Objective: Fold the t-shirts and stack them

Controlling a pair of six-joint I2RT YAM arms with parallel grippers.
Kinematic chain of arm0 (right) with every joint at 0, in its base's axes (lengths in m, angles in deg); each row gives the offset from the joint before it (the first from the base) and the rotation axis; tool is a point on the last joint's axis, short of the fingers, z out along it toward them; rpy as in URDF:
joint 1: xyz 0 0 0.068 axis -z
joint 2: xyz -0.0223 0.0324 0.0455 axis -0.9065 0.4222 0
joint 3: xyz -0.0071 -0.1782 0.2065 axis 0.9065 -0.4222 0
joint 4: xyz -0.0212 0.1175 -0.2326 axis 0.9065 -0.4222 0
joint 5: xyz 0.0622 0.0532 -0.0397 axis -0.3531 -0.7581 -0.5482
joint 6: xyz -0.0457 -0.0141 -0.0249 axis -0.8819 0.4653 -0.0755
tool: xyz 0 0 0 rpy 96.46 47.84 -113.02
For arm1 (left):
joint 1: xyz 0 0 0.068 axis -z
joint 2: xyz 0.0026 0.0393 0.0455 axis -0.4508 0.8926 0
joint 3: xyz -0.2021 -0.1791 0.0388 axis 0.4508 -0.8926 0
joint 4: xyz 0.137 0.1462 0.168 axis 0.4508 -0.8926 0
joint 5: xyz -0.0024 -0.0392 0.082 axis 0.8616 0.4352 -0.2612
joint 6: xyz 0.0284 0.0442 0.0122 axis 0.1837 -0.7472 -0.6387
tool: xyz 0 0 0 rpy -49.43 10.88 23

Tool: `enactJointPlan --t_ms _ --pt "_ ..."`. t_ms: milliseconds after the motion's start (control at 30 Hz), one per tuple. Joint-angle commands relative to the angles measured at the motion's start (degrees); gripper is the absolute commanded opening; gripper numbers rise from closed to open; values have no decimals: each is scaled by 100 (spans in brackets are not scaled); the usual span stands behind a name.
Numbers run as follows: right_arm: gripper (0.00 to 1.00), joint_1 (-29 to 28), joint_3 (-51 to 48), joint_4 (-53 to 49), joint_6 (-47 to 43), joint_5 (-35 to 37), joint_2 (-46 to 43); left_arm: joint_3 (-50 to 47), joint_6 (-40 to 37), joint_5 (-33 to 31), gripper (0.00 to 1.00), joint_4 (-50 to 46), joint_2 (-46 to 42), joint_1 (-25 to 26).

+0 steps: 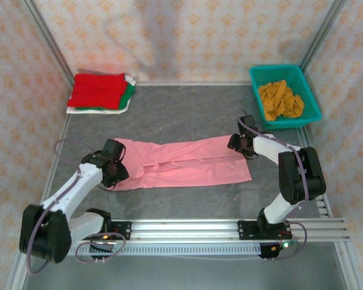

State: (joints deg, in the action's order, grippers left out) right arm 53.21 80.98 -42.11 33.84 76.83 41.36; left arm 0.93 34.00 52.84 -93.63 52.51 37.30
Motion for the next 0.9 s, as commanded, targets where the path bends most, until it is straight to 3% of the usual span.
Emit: enactJointPlan --t_ms 0,67,267,533,700,867 --pt "55 -308 405 -509 -240 558 -332 333 75 -353 43 0 -727 11" --pt "53 -518 604 -623 -329 692 -306 448 12 -424 44 205 -549 -32" --pt "42 -757 1358 -865 -348 403 510 1178 -373 -499 37 1036 1306 -154" --pt "39 -739 2129 -1025 -142 10 1691 1882 -443 -412 30 2301 3201 -587" --pt "40 -489 1846 -865 487 114 1841 2206 -184 -216 29 2403 4117 -828" --pt "41 -113 1081 -290 994 -72 1474 2133 8 -303 31 2206 4298 -905"
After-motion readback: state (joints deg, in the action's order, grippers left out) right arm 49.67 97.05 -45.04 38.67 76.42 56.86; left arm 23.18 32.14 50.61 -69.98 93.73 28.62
